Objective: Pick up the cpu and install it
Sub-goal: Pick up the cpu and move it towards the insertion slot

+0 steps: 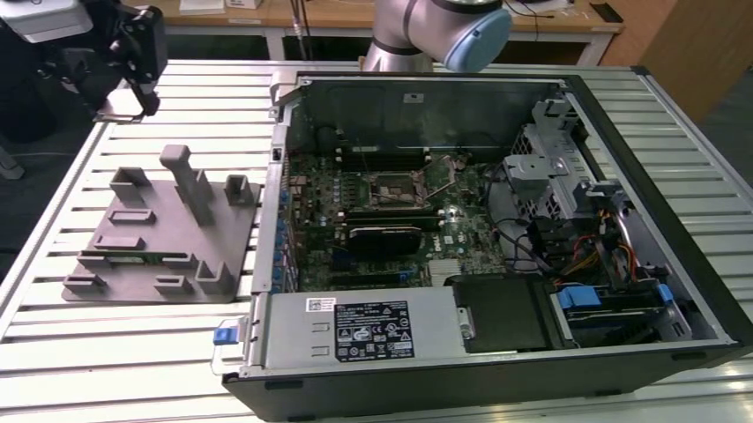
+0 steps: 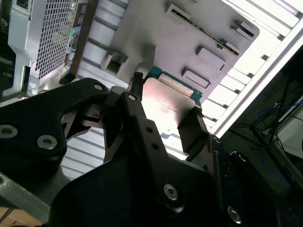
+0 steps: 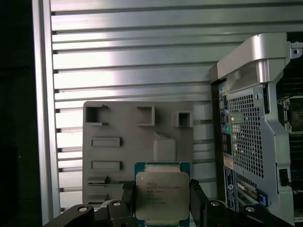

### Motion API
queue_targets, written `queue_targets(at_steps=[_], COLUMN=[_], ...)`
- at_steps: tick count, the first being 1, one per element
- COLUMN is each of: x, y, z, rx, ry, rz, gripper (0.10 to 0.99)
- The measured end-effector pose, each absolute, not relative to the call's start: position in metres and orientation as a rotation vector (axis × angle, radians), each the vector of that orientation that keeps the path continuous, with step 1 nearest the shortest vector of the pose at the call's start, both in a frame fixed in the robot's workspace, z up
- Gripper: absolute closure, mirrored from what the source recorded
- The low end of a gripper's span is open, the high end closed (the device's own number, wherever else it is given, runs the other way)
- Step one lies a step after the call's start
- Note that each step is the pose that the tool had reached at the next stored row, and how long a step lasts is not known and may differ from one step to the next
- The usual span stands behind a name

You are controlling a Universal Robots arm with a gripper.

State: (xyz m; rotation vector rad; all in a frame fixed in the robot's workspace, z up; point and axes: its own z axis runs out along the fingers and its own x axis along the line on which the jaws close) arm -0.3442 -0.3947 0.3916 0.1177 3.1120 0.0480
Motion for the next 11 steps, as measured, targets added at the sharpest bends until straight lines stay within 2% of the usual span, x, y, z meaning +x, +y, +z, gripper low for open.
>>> queue_targets(at_steps=[11], x=[-0.325], y=[-0.395], z=[0.392], rx=[0.118], ry=[3.112], rz=[0.048], gripper=[0.541])
